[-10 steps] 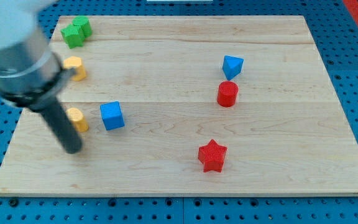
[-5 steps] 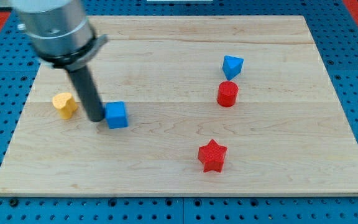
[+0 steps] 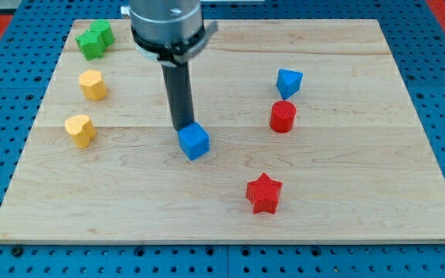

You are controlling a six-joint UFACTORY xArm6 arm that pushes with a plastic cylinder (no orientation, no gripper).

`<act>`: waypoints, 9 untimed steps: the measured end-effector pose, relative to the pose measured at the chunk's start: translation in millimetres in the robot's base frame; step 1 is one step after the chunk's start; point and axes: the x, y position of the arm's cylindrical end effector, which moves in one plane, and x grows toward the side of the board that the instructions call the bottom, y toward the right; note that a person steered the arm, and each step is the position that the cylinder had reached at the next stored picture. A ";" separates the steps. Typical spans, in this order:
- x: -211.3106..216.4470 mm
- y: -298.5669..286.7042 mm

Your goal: Move the yellow blocks towards the top side

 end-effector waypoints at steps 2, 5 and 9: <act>32.7 -48.5; 8.4 -137.3; -19.9 -132.0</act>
